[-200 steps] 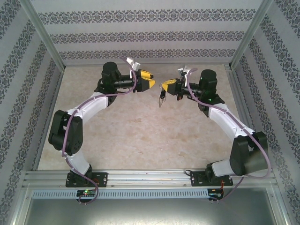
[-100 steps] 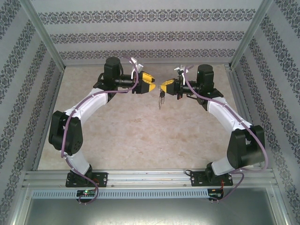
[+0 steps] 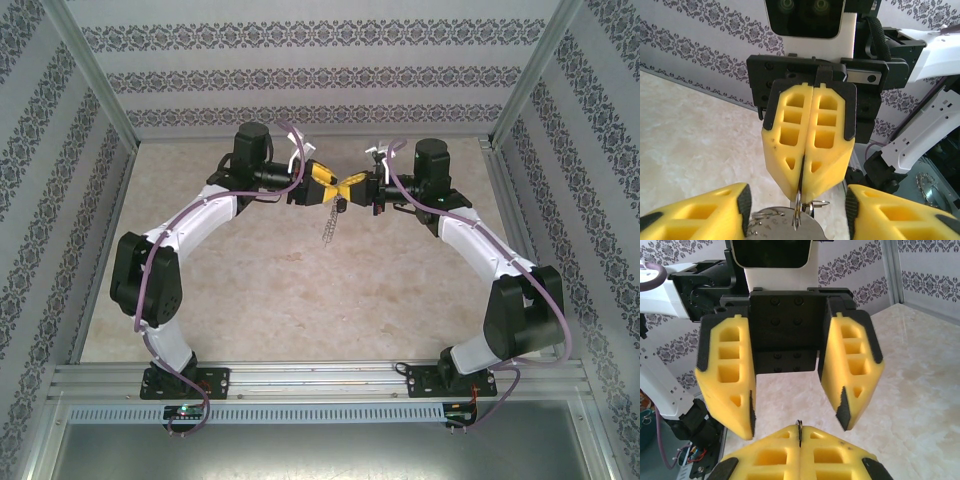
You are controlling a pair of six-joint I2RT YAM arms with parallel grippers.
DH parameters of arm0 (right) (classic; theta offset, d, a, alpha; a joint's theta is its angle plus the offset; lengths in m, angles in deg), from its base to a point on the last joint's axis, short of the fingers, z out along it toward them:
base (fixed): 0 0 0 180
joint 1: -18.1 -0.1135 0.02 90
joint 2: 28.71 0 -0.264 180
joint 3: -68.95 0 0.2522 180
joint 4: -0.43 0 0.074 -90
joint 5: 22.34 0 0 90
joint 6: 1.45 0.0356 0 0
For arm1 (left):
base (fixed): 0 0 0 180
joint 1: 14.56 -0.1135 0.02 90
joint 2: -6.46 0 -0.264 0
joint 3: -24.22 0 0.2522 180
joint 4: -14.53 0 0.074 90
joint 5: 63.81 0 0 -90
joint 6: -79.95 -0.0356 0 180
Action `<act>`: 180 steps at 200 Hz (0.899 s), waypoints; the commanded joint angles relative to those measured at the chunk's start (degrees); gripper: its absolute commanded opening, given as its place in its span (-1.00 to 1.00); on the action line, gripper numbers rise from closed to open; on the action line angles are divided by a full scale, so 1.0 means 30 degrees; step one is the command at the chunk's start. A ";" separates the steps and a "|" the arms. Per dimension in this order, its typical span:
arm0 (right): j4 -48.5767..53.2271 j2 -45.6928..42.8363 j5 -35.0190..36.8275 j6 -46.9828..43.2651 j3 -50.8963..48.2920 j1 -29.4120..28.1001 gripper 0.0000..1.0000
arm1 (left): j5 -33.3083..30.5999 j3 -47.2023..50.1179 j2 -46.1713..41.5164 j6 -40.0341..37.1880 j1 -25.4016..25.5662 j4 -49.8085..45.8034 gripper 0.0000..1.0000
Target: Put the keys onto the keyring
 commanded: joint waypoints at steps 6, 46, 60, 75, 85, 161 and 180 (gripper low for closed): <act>-0.0378 -0.0085 -0.0014 -0.0608 0.0575 0.0016 -1.00 | 0.0597 -0.0474 0.0145 -0.1076 0.0139 -0.1015 -0.11; -0.0611 -0.0062 0.0126 -0.0475 0.0536 0.0053 -1.00 | 0.1150 -0.0584 0.0350 -0.0960 0.0166 -0.0961 -0.40; -0.0715 -0.0020 0.0127 -0.0397 0.0550 0.0046 -1.00 | 0.1119 -0.0656 0.0436 -0.0961 0.0225 -0.0941 -0.48; -0.0815 0.0082 0.0170 -0.0330 0.0586 0.0045 -1.00 | 0.1176 -0.0710 0.0482 -0.1047 0.0312 -0.1056 -0.57; -0.0834 0.0086 0.0186 -0.0283 0.0607 0.0045 -1.00 | 0.1237 -0.0803 0.0518 -0.1203 0.0356 -0.1221 -0.63; -0.1482 -0.0088 0.0573 0.0192 0.0327 0.0066 -0.85 | 0.0928 -0.0601 0.0512 -0.0725 0.0621 -0.0199 -1.00; -0.2176 -0.0661 0.1058 0.0815 -0.0313 0.0486 -0.43 | 0.0777 -0.0160 0.0418 0.0330 0.0635 0.1386 -1.00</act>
